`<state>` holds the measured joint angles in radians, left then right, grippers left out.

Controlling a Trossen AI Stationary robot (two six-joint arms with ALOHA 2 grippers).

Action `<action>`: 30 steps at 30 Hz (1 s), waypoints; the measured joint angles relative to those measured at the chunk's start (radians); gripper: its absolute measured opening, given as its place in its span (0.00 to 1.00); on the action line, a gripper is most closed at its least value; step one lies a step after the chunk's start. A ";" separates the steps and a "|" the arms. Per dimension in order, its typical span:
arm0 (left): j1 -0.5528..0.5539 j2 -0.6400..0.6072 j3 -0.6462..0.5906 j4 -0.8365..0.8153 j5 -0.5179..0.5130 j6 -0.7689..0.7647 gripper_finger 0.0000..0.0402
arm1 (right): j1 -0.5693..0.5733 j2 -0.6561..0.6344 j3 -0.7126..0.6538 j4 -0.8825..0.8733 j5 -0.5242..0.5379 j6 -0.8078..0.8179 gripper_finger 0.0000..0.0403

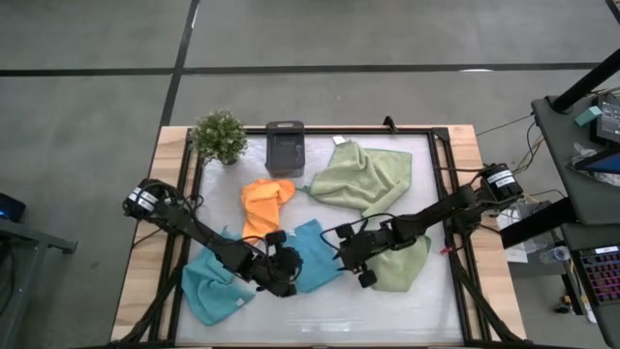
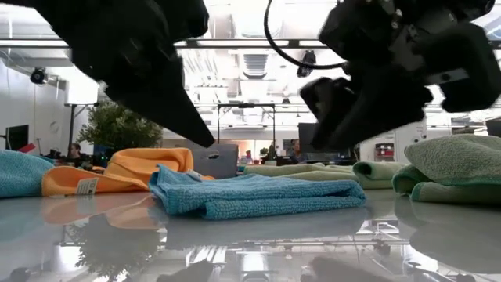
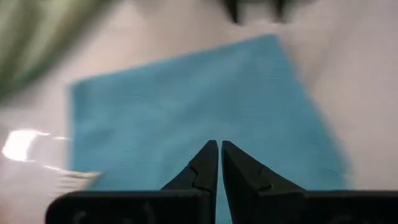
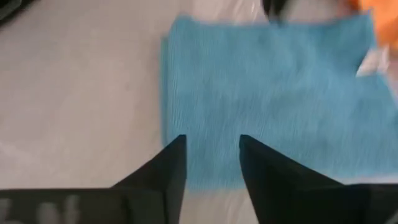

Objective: Fold microfiber towels
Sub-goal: Fold the right blue towel

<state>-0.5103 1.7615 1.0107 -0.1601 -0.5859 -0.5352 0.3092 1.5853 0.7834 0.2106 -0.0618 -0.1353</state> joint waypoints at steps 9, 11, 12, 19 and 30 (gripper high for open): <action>0.065 0.001 -0.061 0.029 -0.107 0.020 0.02 | 0.058 0.115 0.026 0.200 0.006 0.021 0.49; 0.074 0.001 -0.089 0.074 -0.107 0.019 0.02 | 0.069 0.142 0.058 0.202 0.009 0.036 0.49; 0.077 0.001 -0.101 0.091 -0.107 0.019 0.02 | 0.073 0.152 0.072 0.194 0.009 0.037 0.49; 0.094 0.001 -0.163 0.209 -0.108 0.018 0.02 | 0.074 0.193 0.165 0.043 0.015 0.029 0.49; 0.103 0.047 -0.169 0.268 -0.107 0.018 0.02 | 0.072 0.280 0.226 -0.042 0.064 0.020 0.46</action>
<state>-0.4074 1.8082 0.8416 0.1080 -0.6927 -0.5171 0.3813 1.8651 1.0098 0.1683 0.0019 -0.1152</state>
